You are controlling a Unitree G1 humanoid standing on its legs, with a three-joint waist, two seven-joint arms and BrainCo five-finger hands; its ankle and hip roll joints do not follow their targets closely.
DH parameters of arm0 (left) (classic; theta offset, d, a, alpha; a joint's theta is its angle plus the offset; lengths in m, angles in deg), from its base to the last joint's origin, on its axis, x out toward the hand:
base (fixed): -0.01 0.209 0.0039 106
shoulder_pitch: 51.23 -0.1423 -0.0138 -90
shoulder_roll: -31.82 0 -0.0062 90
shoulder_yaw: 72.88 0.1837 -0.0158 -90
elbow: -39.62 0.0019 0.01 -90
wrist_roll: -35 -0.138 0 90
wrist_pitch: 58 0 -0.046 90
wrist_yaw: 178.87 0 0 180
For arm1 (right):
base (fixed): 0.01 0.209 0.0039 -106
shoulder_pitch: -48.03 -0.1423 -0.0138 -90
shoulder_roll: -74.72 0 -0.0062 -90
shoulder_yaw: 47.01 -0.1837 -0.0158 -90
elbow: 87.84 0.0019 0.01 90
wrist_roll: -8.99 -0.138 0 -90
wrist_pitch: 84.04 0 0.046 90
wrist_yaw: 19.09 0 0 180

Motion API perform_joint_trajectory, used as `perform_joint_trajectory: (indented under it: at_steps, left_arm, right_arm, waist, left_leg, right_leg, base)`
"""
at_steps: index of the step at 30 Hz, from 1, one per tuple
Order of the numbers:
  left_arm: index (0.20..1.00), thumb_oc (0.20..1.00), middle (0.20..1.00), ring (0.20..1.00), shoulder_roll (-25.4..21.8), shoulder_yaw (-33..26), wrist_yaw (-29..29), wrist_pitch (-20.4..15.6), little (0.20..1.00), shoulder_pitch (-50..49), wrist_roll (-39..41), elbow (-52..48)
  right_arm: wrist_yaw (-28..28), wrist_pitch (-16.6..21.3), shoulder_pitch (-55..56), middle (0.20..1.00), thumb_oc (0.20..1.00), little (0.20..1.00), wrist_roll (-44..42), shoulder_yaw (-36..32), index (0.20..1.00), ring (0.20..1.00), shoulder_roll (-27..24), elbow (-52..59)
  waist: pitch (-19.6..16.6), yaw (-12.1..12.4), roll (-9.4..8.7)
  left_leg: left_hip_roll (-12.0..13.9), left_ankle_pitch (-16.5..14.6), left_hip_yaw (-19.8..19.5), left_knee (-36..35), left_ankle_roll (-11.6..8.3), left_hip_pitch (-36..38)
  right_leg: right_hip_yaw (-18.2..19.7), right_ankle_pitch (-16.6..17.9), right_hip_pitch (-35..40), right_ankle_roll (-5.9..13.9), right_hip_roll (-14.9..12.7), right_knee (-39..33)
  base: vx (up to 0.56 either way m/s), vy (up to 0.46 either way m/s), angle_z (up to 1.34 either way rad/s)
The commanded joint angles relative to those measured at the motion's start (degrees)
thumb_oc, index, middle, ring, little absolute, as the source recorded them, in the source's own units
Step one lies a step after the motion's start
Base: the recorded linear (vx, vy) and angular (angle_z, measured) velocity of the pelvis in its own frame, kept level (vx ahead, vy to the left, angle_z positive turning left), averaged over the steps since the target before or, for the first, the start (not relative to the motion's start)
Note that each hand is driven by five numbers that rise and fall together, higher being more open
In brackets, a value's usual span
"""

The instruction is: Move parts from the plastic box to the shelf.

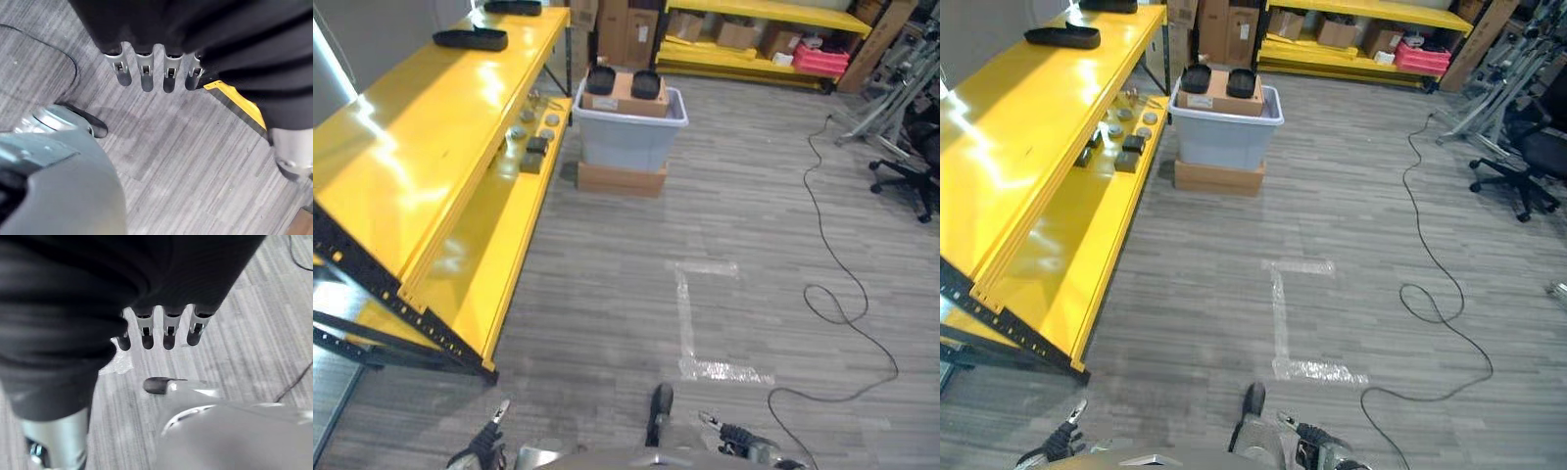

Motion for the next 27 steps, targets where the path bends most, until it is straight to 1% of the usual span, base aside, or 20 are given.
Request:
perform_joint_trajectory:
  at_steps: [1, 2, 4, 5, 6, 7, 8, 10, 12, 13, 14, 15, 17, 18, 20, 22, 23, 25, 26, 27]
  left_arm:
    - [1.000, 1.000, 1.000, 1.000, 0.33, -0.30, 1.89, -2.83, 1.000, 2.76, 5.18, 0.05]
    - [1.000, 1.000, 1.000, 1.000, 0.65, -0.86, 1.92, -3.18, 1.000, 2.80, 6.32, -0.17]
    - [1.000, 1.000, 1.000, 1.000, 1.05, -1.87, 1.78, -3.72, 1.000, 2.89, 6.18, -0.58]
    - [1.000, 1.000, 1.000, 1.000, 1.05, -2.39, 1.88, -3.35, 1.000, 3.19, 5.95, -1.29]
    - [1.000, 1.000, 1.000, 1.000, 0.95, -2.53, 1.53, -2.87, 1.000, 3.54, 5.68, -1.93]
    - [1.000, 1.000, 1.000, 1.000, 0.82, -2.47, 1.64, -2.37, 1.000, 4.02, 5.42, -2.29]
    - [1.000, 1.000, 1.000, 1.000, 0.77, -2.42, 1.99, -2.43, 1.000, 4.35, 4.89, -2.14]
    - [1.000, 1.000, 1.000, 1.000, 0.91, -2.30, 2.59, -3.03, 1.000, 4.63, 5.26, -1.65]
    - [1.000, 1.000, 1.000, 1.000, 0.88, -2.39, 2.61, -3.00, 1.000, 4.57, 5.09, -1.71]
    - [1.000, 1.000, 1.000, 1.000, 0.96, -2.20, 2.42, -2.62, 1.000, 4.03, 4.61, -2.52]
    - [1.000, 1.000, 1.000, 1.000, 0.88, -2.15, 2.07, -2.41, 1.000, 3.20, 4.40, -3.32]
    - [1.000, 1.000, 1.000, 1.000, 0.71, -2.51, 1.72, -2.02, 1.000, 2.54, 4.56, -4.13]
    - [1.000, 1.000, 1.000, 1.000, 0.94, -4.91, 0.59, -3.14, 1.000, 1.10, 4.91, -4.32]
    - [1.000, 1.000, 1.000, 1.000, 0.34, -6.36, -0.17, -5.66, 1.000, 1.59, 4.86, -1.38]
    - [1.000, 1.000, 1.000, 1.000, -0.56, -5.60, 0.28, -5.77, 1.000, 2.01, 4.04, -1.49]
    - [1.000, 1.000, 1.000, 1.000, -0.97, -4.95, 0.55, -5.61, 1.000, 2.00, 4.20, -1.96]
    - [1.000, 1.000, 1.000, 1.000, -1.66, -3.90, 0.33, -5.04, 1.000, 1.89, 6.41, -3.63]
    - [1.000, 1.000, 1.000, 1.000, -2.06, -3.86, 0.40, -4.54, 1.000, 2.17, 6.80, -4.21]
    - [1.000, 1.000, 1.000, 1.000, -2.12, -3.83, 0.28, -3.68, 1.000, 2.77, 6.32, -5.00]
    - [1.000, 1.000, 1.000, 1.000, -1.98, -3.90, 0.22, -3.55, 1.000, 2.76, 6.44, -5.14]
  right_arm:
    - [-0.33, -0.95, -1.35, 1.000, 1.000, 1.000, 2.94, 3.26, 1.000, 1.000, -3.42, -0.22]
    - [-0.42, -1.32, -1.45, 1.000, 1.000, 1.000, 3.25, 4.02, 1.000, 1.000, -3.83, 0.34]
    - [-0.06, -1.68, -1.44, 1.000, 1.000, 1.000, 4.17, 5.16, 1.000, 1.000, -4.38, 1.30]
    - [0.63, -1.64, -1.06, 1.000, 1.000, 1.000, 4.15, 5.68, 1.000, 1.000, -4.83, 2.10]
    - [1.13, -1.63, -0.63, 1.000, 1.000, 1.000, 3.82, 5.77, 1.000, 1.000, -5.24, 2.68]
    - [1.54, -1.45, -0.32, 1.000, 1.000, 1.000, 3.16, 5.64, 1.000, 1.000, -5.69, 2.79]
    - [1.69, -1.12, -0.16, 1.000, 1.000, 1.000, 2.96, 5.17, 1.000, 1.000, -6.07, 2.54]
    - [1.13, -0.42, -0.29, 1.000, 1.000, 1.000, 3.89, 4.65, 1.000, 1.000, -6.33, 1.99]
    - [1.15, -0.20, -0.38, 1.000, 1.000, 1.000, 4.38, 4.71, 1.000, 1.000, -6.19, 2.04]
    - [1.41, 0.06, -0.23, 1.000, 1.000, 1.000, 3.81, 4.94, 1.000, 1.000, -6.06, 2.68]
    - [1.43, 0.06, 0.04, 1.000, 1.000, 1.000, 3.33, 5.33, 1.000, 1.000, -6.22, 3.79]
    - [1.38, -0.56, 0.16, 1.000, 1.000, 1.000, 3.06, 6.01, 1.000, 1.000, -6.41, 5.26]
    - [0.60, -0.73, -1.04, 1.000, 1.000, 1.000, 3.18, 8.77, 1.000, 1.000, -6.00, 7.57]
    - [0.88, -0.89, -2.58, 1.000, 1.000, 1.000, 1.42, 9.65, 1.000, 1.000, -3.89, 8.26]
    - [1.03, 0.15, -2.63, 1.000, 1.000, 1.000, 1.99, 9.66, 1.000, 1.000, -2.48, 8.76]
    - [1.85, 0.22, -2.72, 1.000, 1.000, 1.000, 1.43, 10.07, 1.000, 1.000, -2.10, 9.59]
    - [2.28, -0.27, -3.10, 1.000, 1.000, 1.000, 1.17, 10.65, 1.000, 1.000, -1.89, 11.36]
    - [2.25, -0.26, -3.18, 1.000, 1.000, 1.000, 1.30, 11.02, 1.000, 1.000, -1.81, 12.15]
    - [1.82, -0.01, -3.40, 1.000, 1.000, 1.000, 1.56, 11.55, 1.000, 1.000, -2.16, 13.14]
    - [1.60, 0.12, -3.39, 1.000, 1.000, 1.000, 1.71, 11.53, 1.000, 1.000, -2.36, 13.21]
  waist:
    - [-1.63, 0.79, -1.33]
    - [-1.65, 0.79, -1.29]
    - [-1.27, 0.95, -1.52]
    - [-0.26, 1.15, -2.17]
    - [0.48, 1.23, -2.40]
    - [1.42, 1.47, -2.04]
    - [2.06, 1.69, -1.93]
    - [2.52, 2.35, -1.29]
    - [1.93, 2.88, -0.38]
    - [1.48, 4.26, 1.49]
    - [1.37, 5.55, 2.82]
    - [1.56, 6.80, 3.14]
    - [0.72, 8.84, 3.19]
    - [-0.82, 9.90, 1.28]
    - [-2.39, 10.66, 0.79]
    - [-2.98, 10.87, 1.52]
    - [-2.64, 10.53, 2.51]
    - [-2.16, 10.20, 2.82]
    - [-0.89, 9.18, 2.96]
    - [-0.42, 8.72, 2.75]
  left_leg:
    - [7.74, -0.53, -1.54, 6.89, -3.22, -3.21]
    - [10.15, 3.84, -0.87, 10.40, -4.22, -5.23]
    - [12.46, 8.80, -0.75, 19.34, -4.87, -10.15]
    - [13.50, 11.70, -1.09, 30.12, -4.60, -16.06]
    - [13.02, 12.38, -1.27, 34.29, -4.07, -20.56]
    - [11.93, 10.72, -0.60, 36.37, -3.04, -23.88]
    - [10.00, 9.34, 0.77, 35.08, -2.20, -25.63]
    - [5.28, 7.60, 4.21, 23.77, -1.66, -24.37]
    - [2.76, 10.09, 5.37, 12.73, -2.63, -24.72]
    - [1.01, 16.51, 6.10, 2.59, -4.27, -27.26]
    - [0.48, 21.88, 6.75, -1.96, -5.50, -29.97]
    - [-0.26, 22.97, 6.51, -3.76, -5.96, -32.38]
    - [-0.71, 21.93, 5.33, -1.02, -4.72, -32.86]
    - [-1.58, 16.13, 6.38, 6.38, -1.12, -31.67]
    - [-3.74, 12.28, 5.70, 4.30, 2.61, -27.14]
    - [-3.68, 11.29, 5.27, 3.70, 3.70, -26.06]
    - [-3.47, 9.22, 4.73, 3.46, 5.04, -24.46]
    - [-3.38, 8.56, 3.88, 3.56, 5.14, -23.52]
    - [-3.26, 7.47, 1.23, 3.25, 4.07, -19.95]
    - [-3.33, 6.80, 0.77, 3.32, 3.63, -18.75]
  right_leg:
    - [1.51, -1.83, -0.14, 3.89, -1.05, -0.44]
    - [1.07, -3.20, 0.57, 2.52, 0.15, -0.08]
    - [0.58, -5.06, 1.74, 0.37, 1.76, 0.22]
    - [0.59, -5.73, 2.98, -1.35, 2.73, 0.07]
    - [0.66, -6.02, 3.78, -2.14, 3.48, -0.24]
    - [0.72, -6.40, 4.94, -2.51, 4.62, -0.53]
    - [0.84, -6.72, 6.08, -2.58, 5.34, -1.09]
    - [1.21, -7.20, 8.15, -1.99, 6.56, -2.56]
    - [1.60, -7.42, 8.61, -1.42, 7.73, -2.86]
    - [2.91, -8.18, 10.00, -1.30, 10.26, -2.29]
    - [3.84, -9.15, 11.52, -1.80, 12.37, -1.66]
    - [4.56, -10.36, 12.98, -2.26, 13.36, -0.96]
    - [4.68, -14.85, 14.32, -3.20, 14.13, 2.96]
    - [2.01, -19.79, 17.64, -2.50, 11.05, 9.06]
    - [-1.36, -14.77, 15.99, 1.09, 7.58, 19.20]
    - [-2.42, -12.11, 13.24, 2.42, 6.50, 26.02]
    - [-3.66, -10.71, 7.41, 2.52, 4.55, 31.67]
    - [-4.68, -10.93, 5.00, 2.20, 3.92, 30.74]
    - [-6.25, -10.02, 1.07, 1.96, 2.83, 21.52]
    - [-6.05, -9.36, 0.32, 2.23, 2.29, 17.77]
  base:
    - [0.36, -0.141, 0.27]
    - [0.30, -0.159, 0.11]
    - [0.27, -0.214, -0.03]
    - [0.24, -0.240, -0.10]
    - [0.23, -0.196, -0.13]
    - [0.26, -0.088, 0.01]
    - [0.36, 0.014, 0.20]
    - [0.45, 0.107, 0.12]
    - [0.47, 0.150, -0.01]
    - [0.72, 0.197, 0.11]
    - [0.86, 0.217, 0.00]
    - [0.80, 0.227, -0.26]
    - [0.93, 0.411, -1.68]
    - [1.02, 0.622, -1.98]
    - [0.67, 0.527, -0.92]
    - [0.25, 0.283, -0.31]
    - [0.20, 0.199, 0.05]
    - [0.21, 0.065, -0.14]
    - [0.28, -0.047, 0.03]
    - [0.36, -0.073, -0.10]
